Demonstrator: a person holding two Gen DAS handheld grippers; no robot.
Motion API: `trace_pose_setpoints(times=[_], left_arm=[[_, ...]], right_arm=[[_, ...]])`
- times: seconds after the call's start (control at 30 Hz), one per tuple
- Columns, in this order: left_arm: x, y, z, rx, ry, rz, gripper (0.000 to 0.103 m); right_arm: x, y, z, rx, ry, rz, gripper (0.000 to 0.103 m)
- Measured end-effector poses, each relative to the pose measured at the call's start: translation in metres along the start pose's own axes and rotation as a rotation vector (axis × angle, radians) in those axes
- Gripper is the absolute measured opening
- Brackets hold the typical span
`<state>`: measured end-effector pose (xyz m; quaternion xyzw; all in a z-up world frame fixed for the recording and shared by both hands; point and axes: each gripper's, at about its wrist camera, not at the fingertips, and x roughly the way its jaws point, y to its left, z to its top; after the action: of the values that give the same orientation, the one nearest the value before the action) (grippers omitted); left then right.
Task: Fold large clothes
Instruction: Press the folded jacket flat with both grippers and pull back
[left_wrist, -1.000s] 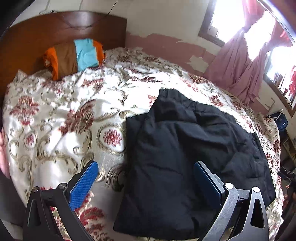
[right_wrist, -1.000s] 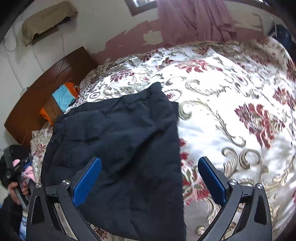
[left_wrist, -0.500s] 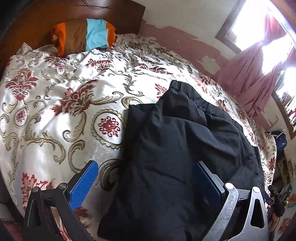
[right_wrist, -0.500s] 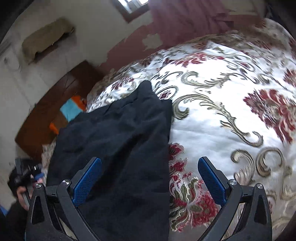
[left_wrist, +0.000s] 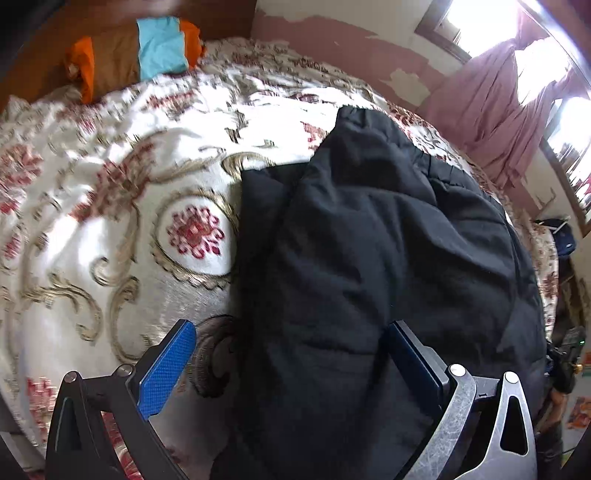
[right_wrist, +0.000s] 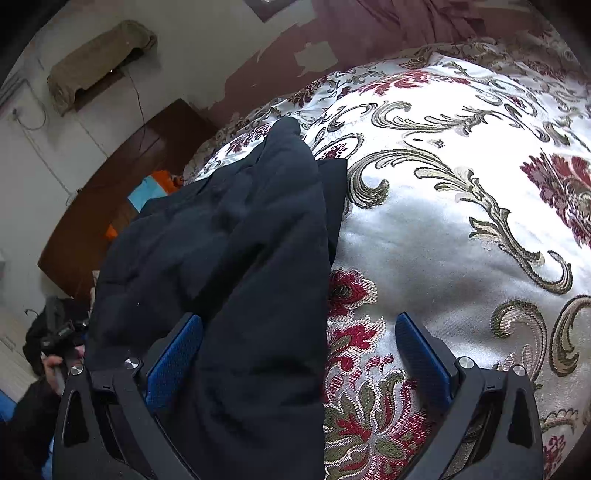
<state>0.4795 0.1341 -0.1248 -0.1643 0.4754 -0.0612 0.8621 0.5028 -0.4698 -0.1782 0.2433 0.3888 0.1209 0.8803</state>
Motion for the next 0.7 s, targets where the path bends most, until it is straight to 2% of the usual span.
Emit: trace_pose_setpoints(times=[0.23,0.33,0.5,0.63,0.7], left_arm=[[0.025,0.013,-0.002,-0.108,0.089,-0.190,0.103],[0.031,0.012,-0.005,-0.103,0.109,-0.234,0.103],[0.033,0.009,-0.008,-0.083,0.115,-0.264,0.103],[0.030,0.010,-0.011,-0.067,0.111,-0.316,0.103],[0.028,0.013,-0.012,-0.059,0.108,-0.330,0.103]], right_arm=[[0.005,0.001,-0.002,0.015,0.005,0.028,0.102],[0.010,0.003,0.000,0.003,0.016,0.045,0.102],[0.012,0.005,-0.002,0.005,0.027,0.119,0.102],[0.018,0.009,-0.007,0.027,0.059,0.270,0.102],[0.024,0.015,-0.009,0.011,0.083,0.244,0.102]])
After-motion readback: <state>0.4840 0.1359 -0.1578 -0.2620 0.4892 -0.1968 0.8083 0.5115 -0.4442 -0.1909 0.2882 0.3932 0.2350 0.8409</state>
